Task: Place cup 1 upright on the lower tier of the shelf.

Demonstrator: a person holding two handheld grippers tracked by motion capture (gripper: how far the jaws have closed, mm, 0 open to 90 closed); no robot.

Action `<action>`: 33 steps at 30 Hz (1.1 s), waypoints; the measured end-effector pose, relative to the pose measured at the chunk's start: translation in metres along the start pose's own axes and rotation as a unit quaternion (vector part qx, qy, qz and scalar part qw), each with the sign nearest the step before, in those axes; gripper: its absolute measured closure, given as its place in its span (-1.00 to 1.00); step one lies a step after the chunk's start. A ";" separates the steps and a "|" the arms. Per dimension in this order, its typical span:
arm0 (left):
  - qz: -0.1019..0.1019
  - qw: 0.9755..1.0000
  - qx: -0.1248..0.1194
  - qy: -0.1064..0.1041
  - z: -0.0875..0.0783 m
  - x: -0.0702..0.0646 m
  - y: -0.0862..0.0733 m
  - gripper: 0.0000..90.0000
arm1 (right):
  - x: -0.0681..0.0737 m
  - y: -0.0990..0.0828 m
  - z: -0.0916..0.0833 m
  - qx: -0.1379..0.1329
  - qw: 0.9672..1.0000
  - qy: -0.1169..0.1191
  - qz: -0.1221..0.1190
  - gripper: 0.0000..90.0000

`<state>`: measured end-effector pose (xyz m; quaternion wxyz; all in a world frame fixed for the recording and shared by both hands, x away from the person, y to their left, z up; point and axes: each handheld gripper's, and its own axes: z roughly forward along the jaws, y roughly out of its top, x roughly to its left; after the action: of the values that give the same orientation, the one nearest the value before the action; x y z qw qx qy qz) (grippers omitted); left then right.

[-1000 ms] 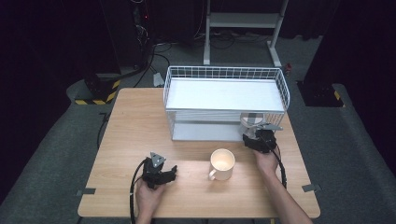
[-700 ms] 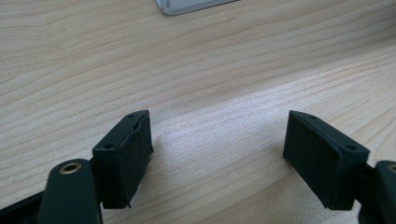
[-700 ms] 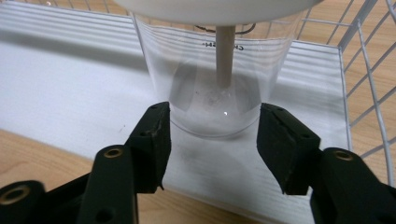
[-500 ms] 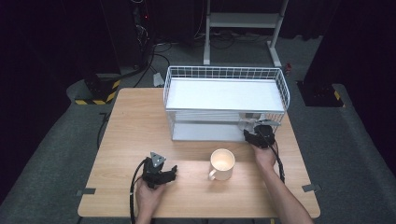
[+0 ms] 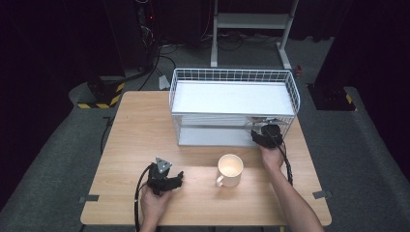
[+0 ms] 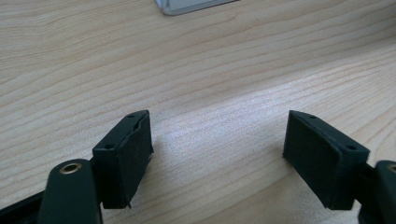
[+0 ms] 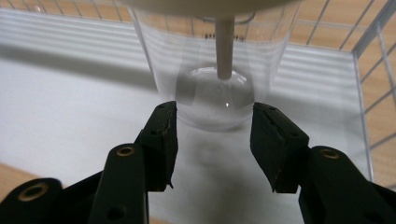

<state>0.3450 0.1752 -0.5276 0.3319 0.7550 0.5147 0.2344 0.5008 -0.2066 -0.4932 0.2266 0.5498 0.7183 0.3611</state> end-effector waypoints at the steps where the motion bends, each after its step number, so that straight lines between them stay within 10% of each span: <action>1: 0.000 1.000 0.000 0.000 0.000 0.000 0.000 -0.47 | 0.000 0.001 0.000 -0.003 1.000 0.000 -0.004 0.16; 33: 0.000 1.000 -0.001 0.001 0.000 0.000 0.000 -0.47 | 0.005 -0.001 -0.009 -0.007 1.000 0.019 -0.016 -0.11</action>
<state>0.3449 0.1751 -0.5278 0.3319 0.7548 0.5145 0.2355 0.4926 -0.2046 -0.4880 0.2229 0.5299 0.7285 0.3726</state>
